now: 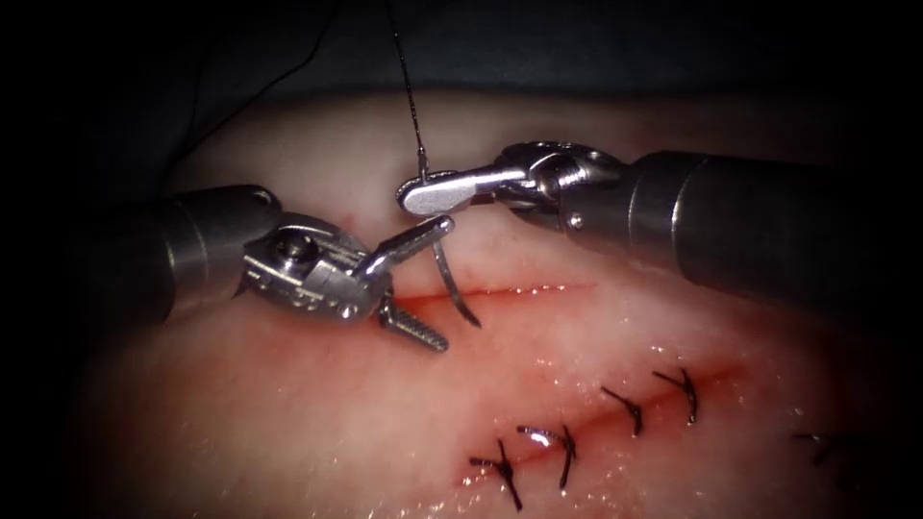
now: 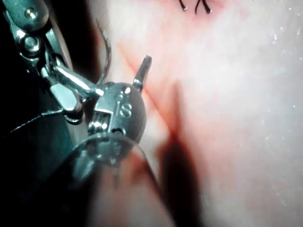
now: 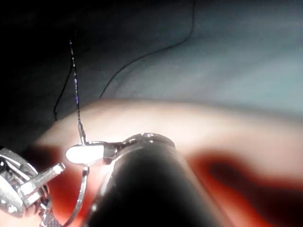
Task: Wound Closure
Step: Pass the needle back to the left gripper to readjust, then hand the needle from the left to the right grasper, then pierce the needle through the top of the incision
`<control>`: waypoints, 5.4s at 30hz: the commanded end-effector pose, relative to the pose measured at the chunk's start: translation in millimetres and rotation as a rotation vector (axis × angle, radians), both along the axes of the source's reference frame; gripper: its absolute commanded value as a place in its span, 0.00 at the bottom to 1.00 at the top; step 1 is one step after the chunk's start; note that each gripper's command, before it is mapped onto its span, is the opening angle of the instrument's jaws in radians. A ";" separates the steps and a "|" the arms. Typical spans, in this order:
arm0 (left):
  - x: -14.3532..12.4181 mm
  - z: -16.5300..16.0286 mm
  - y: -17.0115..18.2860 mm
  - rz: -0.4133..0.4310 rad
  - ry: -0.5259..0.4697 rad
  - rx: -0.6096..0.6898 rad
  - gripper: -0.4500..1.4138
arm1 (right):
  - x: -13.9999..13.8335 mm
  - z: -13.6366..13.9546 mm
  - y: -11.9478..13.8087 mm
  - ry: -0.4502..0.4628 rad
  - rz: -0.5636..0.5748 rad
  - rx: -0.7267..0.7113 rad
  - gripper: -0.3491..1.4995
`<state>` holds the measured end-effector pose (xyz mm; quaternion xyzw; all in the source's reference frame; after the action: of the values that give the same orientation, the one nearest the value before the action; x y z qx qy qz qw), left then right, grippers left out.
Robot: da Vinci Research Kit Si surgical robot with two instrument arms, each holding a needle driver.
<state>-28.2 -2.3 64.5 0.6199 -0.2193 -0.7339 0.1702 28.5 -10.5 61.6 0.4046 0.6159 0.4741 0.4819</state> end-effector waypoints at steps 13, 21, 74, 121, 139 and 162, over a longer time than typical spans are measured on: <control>-1.5 0.5 0.3 -0.223 0.113 -0.086 0.63 | 0.6 -1.3 0.1 -0.158 0.092 -0.009 0.00; -1.1 0.3 0.5 -0.189 0.094 -0.185 0.00 | 0.5 -1.0 -0.1 -0.160 0.092 -0.012 0.00; -1.2 -0.3 0.9 -0.135 0.172 -0.387 0.00 | 1.6 -1.9 -1.4 -0.087 0.030 0.030 0.00; 6.0 8.2 -9.5 -0.355 0.413 0.051 0.00 | 6.5 5.0 0.9 -0.325 0.232 -1.011 0.00; 5.6 5.9 -10.4 -0.364 0.443 0.051 0.00 | 7.1 6.3 1.4 -0.361 0.197 -1.271 0.00; 5.9 4.4 -10.7 -0.359 0.439 0.053 0.00 | 7.8 7.5 -0.9 -0.359 0.191 -1.573 0.00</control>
<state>-21.6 -13.5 68.4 0.4009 -0.2630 -0.8752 0.0643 35.1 -12.6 69.3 -0.1935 0.7140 -0.0070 0.6728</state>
